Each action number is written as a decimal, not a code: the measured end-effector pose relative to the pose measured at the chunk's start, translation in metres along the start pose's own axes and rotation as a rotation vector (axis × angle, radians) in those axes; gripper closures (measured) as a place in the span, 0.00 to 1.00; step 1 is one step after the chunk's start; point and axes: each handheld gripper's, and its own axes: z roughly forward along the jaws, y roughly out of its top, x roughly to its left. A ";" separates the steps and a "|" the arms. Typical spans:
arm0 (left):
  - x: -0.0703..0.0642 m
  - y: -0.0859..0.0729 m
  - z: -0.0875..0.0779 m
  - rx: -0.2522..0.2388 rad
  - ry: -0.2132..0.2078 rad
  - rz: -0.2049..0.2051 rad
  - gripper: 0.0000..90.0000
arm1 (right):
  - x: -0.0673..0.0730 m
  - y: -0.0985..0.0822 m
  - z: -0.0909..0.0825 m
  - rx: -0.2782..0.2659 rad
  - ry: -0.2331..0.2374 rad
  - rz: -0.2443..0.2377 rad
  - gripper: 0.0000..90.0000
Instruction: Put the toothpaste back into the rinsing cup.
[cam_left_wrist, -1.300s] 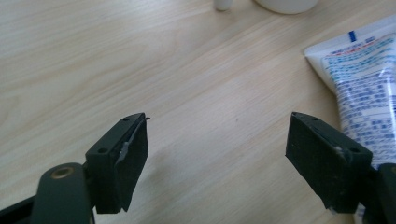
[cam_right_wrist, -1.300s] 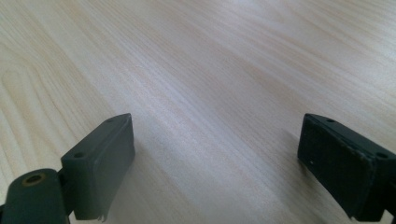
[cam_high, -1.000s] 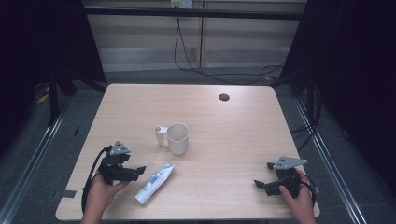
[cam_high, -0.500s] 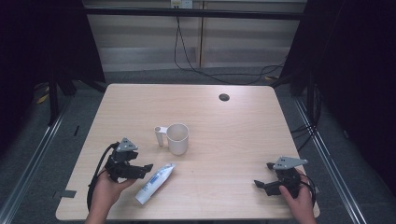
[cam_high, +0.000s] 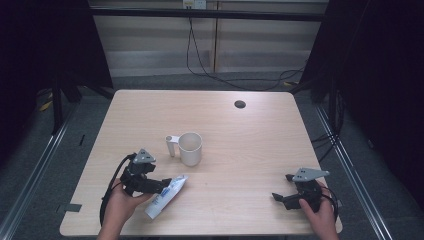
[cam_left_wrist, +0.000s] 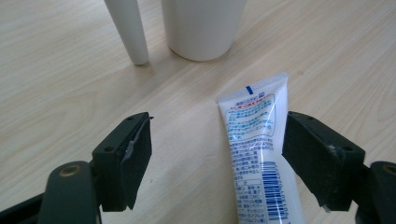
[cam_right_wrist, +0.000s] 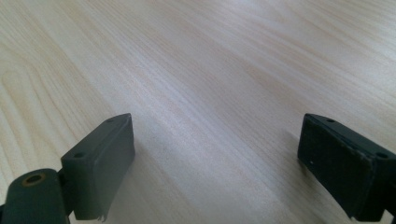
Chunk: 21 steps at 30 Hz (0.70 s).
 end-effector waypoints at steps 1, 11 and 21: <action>-0.001 0.000 0.002 0.003 -0.002 -0.001 0.27 | 0.000 0.000 0.000 0.000 0.000 0.000 0.12; -0.008 0.002 0.010 0.054 -0.046 -0.011 0.29 | 0.000 0.000 0.000 0.000 0.000 0.000 0.12; -0.012 -0.001 0.023 0.103 -0.063 -0.009 0.31 | 0.000 0.000 0.000 0.000 0.000 0.001 0.12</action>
